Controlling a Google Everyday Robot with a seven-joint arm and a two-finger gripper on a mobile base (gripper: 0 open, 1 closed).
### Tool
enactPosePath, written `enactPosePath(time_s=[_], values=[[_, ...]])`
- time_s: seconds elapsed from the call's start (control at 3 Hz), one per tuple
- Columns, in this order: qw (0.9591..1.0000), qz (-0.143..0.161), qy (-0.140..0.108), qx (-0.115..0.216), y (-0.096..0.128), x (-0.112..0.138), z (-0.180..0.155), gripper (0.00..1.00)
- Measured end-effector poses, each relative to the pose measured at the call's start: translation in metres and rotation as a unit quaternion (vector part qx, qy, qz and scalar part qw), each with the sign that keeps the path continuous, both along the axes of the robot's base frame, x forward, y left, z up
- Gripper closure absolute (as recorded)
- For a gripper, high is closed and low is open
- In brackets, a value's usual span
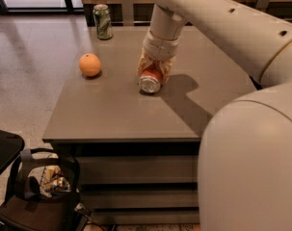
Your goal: Place coke can upright
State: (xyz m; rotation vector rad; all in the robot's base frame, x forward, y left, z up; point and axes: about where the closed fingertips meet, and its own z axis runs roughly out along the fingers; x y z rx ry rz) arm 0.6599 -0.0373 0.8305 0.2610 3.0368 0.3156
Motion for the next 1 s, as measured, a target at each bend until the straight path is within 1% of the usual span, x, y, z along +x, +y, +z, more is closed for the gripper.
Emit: enactPosePath(time_s=[0.33, 0.67, 1.0], values=[[0.9950, 0.008, -0.086, 0.050, -0.036, 0.000, 0.031, 1.00], [0.9816, 0.021, -0.169, 0.085, -0.063, -0.003, 0.064, 1.00], [0.9597, 0.053, -0.253, 0.110, -0.074, -0.003, 0.096, 1.00]])
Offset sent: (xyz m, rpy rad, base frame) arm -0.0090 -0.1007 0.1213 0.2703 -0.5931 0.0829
